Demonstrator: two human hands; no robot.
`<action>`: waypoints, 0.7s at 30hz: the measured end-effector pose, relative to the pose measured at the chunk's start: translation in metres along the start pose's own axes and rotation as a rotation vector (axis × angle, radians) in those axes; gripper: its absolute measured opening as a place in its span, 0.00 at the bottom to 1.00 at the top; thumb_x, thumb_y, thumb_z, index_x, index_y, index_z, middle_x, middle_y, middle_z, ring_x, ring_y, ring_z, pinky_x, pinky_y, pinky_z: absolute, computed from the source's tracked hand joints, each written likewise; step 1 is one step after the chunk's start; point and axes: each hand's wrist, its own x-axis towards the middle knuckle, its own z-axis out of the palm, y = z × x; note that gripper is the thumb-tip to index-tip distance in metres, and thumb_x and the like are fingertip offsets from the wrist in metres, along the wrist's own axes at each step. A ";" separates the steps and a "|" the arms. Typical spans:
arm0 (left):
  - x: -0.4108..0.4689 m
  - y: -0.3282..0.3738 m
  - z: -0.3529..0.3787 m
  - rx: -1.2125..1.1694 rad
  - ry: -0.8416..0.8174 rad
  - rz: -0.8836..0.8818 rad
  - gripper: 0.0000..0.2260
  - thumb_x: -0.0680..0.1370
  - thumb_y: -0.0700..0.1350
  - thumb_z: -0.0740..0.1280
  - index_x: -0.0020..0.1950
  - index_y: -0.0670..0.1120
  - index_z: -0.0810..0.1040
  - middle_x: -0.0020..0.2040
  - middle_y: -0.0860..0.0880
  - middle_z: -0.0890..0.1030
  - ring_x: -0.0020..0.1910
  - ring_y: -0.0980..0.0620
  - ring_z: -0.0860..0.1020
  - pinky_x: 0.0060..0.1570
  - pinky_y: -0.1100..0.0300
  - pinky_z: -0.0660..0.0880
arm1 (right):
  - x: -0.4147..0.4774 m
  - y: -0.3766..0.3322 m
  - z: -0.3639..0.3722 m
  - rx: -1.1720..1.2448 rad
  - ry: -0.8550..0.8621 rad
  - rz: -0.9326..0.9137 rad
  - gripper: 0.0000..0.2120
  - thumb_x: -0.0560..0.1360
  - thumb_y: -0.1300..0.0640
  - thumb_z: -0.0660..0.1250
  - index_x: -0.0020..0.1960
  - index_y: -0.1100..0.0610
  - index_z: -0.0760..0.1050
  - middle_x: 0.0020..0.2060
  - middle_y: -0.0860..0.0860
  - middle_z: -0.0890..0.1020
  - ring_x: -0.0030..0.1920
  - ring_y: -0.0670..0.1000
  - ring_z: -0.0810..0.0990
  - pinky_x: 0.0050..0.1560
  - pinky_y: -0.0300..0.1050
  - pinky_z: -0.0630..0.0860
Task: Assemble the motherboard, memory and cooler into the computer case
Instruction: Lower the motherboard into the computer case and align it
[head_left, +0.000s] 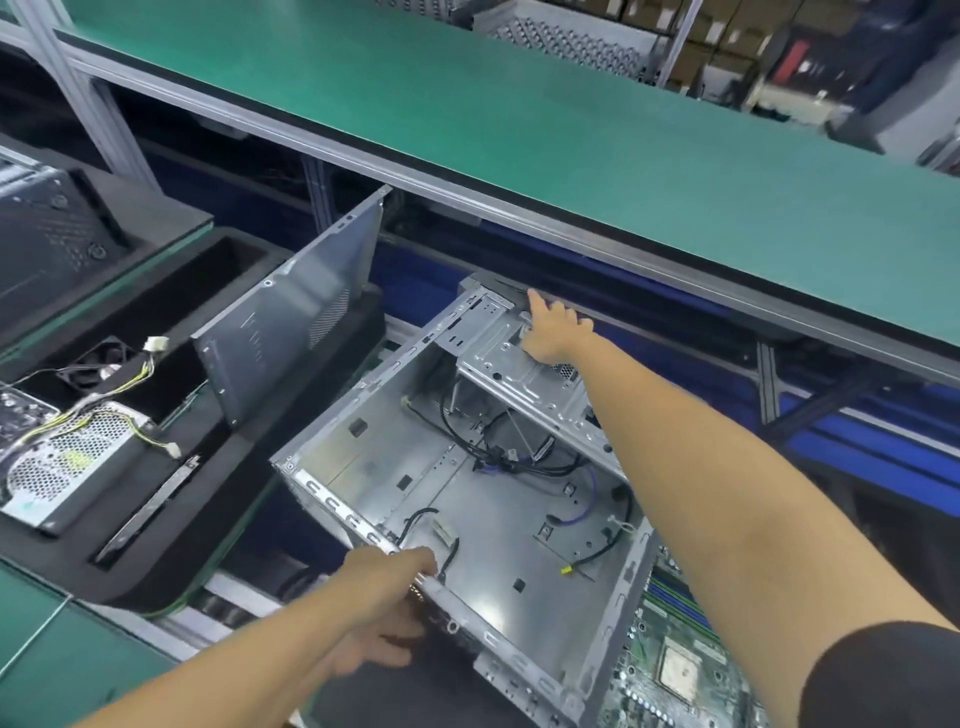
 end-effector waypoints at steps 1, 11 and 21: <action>-0.007 0.007 -0.010 0.118 -0.115 -0.051 0.24 0.78 0.56 0.67 0.65 0.43 0.64 0.51 0.37 0.82 0.49 0.37 0.83 0.50 0.42 0.80 | -0.004 -0.002 0.003 0.010 0.025 0.049 0.37 0.83 0.45 0.59 0.83 0.53 0.42 0.79 0.59 0.58 0.77 0.63 0.59 0.75 0.61 0.55; 0.010 0.114 -0.068 0.993 0.646 0.872 0.16 0.75 0.60 0.62 0.35 0.50 0.74 0.34 0.53 0.81 0.34 0.52 0.79 0.39 0.55 0.76 | -0.085 0.044 0.017 0.099 0.178 0.287 0.36 0.79 0.41 0.62 0.81 0.53 0.54 0.80 0.60 0.56 0.79 0.63 0.54 0.76 0.62 0.53; 0.091 0.150 -0.066 1.042 0.574 0.653 0.18 0.77 0.50 0.65 0.63 0.43 0.68 0.53 0.39 0.78 0.37 0.44 0.77 0.36 0.54 0.74 | -0.183 0.067 0.064 0.643 0.168 0.798 0.45 0.82 0.42 0.60 0.81 0.57 0.32 0.81 0.61 0.44 0.75 0.66 0.59 0.69 0.59 0.64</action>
